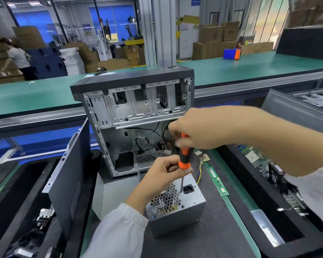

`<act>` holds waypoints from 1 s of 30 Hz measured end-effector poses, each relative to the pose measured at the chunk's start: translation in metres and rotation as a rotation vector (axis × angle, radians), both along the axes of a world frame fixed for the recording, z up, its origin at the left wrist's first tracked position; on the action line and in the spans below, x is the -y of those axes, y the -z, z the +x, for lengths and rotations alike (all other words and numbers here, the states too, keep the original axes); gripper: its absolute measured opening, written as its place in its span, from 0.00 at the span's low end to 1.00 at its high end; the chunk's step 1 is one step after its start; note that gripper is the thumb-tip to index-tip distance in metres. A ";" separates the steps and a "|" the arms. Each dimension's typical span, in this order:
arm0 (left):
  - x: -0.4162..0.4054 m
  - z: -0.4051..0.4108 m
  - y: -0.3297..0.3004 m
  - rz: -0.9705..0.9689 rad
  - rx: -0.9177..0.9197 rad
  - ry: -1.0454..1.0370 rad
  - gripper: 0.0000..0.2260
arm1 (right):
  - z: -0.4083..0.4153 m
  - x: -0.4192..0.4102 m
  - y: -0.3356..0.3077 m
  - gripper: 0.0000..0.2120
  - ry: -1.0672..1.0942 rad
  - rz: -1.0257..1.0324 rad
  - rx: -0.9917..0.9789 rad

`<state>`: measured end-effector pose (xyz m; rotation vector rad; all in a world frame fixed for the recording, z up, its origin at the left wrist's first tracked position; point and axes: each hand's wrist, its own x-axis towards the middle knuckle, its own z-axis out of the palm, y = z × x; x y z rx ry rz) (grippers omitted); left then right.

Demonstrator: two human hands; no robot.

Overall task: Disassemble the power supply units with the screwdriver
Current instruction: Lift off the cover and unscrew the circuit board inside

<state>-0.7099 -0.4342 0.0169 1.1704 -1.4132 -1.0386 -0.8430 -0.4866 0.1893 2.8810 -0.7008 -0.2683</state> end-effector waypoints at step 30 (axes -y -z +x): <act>-0.008 0.018 0.032 0.001 0.457 -0.067 0.04 | -0.002 0.017 -0.017 0.18 0.159 0.161 0.113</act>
